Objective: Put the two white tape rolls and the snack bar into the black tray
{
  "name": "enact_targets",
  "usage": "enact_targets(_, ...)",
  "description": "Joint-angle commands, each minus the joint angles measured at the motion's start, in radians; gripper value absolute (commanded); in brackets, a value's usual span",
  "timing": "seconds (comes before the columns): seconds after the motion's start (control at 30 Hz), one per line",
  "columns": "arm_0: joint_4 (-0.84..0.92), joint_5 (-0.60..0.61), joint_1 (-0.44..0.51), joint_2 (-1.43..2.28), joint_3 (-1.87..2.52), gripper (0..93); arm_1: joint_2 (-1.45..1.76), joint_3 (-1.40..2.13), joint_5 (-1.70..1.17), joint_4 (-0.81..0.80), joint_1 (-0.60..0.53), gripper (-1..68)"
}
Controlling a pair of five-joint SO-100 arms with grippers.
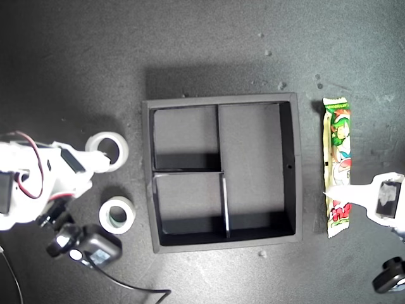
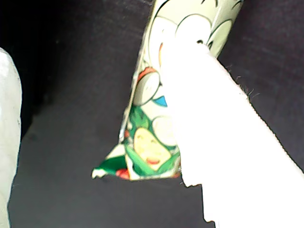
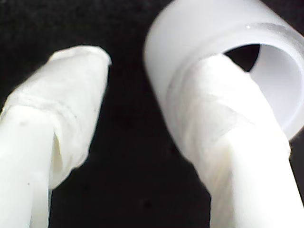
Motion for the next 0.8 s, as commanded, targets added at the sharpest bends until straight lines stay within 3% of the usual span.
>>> enact_targets(0.0,0.04,0.008,-0.008,0.043,-0.058,10.6,0.005,0.003,0.009,-0.025,0.003,18.8)
enact_targets(0.77,-0.003,0.055,-0.081,-0.301,-0.183,9.1,-0.003,0.034,-0.011,-0.089,-0.006,17.9)
